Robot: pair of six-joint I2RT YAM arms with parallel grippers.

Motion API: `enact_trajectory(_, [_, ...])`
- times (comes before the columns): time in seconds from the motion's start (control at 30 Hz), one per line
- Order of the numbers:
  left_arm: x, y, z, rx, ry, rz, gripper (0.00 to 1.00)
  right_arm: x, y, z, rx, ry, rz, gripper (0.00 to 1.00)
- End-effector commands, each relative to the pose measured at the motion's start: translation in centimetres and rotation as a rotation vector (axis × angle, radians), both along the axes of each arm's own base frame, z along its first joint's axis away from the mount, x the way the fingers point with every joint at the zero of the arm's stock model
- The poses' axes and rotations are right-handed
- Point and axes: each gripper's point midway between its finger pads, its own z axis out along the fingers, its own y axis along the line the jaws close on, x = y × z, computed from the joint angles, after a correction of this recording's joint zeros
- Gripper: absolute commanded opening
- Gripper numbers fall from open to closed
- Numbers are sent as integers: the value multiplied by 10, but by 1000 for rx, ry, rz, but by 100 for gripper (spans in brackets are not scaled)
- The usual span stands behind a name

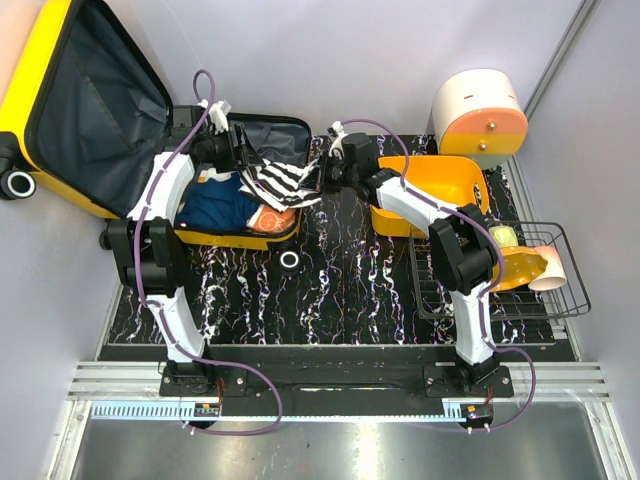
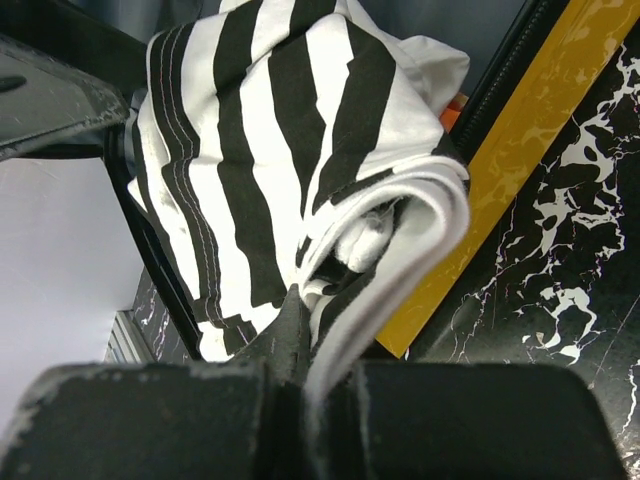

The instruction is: Open, take out, and arrange the luggage

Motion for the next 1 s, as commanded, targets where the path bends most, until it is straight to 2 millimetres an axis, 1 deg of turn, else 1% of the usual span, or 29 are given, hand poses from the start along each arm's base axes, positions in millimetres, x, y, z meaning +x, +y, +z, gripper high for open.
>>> enact_trajectory(0.0, [1, 9, -7, 59, 29, 37, 70, 12, 0, 19, 25, -62, 8, 0])
enact_trajectory(0.13, [-11, 6, -19, 44, 72, 16, 65, 12, -1, 17, 21, -60, 6, 0])
enact_trajectory(0.17, [-15, -3, -20, 47, 73, -8, 65, 12, -1, 19, 23, -62, 7, 0])
enact_trajectory(0.2, [-18, -9, -21, 45, 76, -23, 65, 13, -1, 17, 22, -59, 6, 0])
enact_trajectory(0.3, [-23, -18, -25, 45, 86, -42, 66, 13, -1, 16, 23, -56, 8, 0])
enact_trajectory(0.43, [-22, -25, -27, 48, 89, -52, 67, 13, 0, 17, 25, -58, 9, 0])
enact_trajectory(0.47, [-22, -25, -27, 49, 91, -52, 64, 13, 0, 18, 26, -61, 8, 0])
enact_trajectory(0.57, [-20, -29, -24, 44, 85, -64, 49, 14, -1, 18, 25, -63, 7, 0])
enact_trajectory(0.6, [-20, -30, -23, 40, 81, -69, 35, 13, -1, 18, 24, -61, 7, 0])
enact_trajectory(0.67, [-21, -35, -17, 37, 62, -92, 19, 15, -2, 20, 24, -68, 4, 0])
enact_trajectory(0.7, [-22, -39, -12, 33, 46, -109, 8, 15, -3, 21, 24, -71, 5, 0])
enact_trajectory(0.73, [-22, -41, -5, 30, 26, -120, 3, 15, -2, 23, 24, -77, 7, 0])
enact_trajectory(0.77, [-24, -44, 1, 28, 6, -135, 0, 16, -4, 27, 27, -84, 6, 0])
enact_trajectory(0.8, [-26, -50, 12, 27, -26, -149, 0, 18, -6, 30, 26, -96, 4, 0])
enact_trajectory(0.87, [-28, -55, 22, 40, -73, -173, 0, 19, -8, 41, 30, -124, 5, 0])
enact_trajectory(0.9, [-32, -61, 30, 47, -97, -189, 0, 21, -11, 46, 30, -138, 1, 0])
enact_trajectory(0.93, [-32, -63, 37, 59, -125, -199, 0, 24, -15, 52, 33, -153, -6, 0])
enact_trajectory(0.97, [-33, -65, 40, 73, -141, -200, 0, 22, -20, 55, 22, -147, -10, 0])
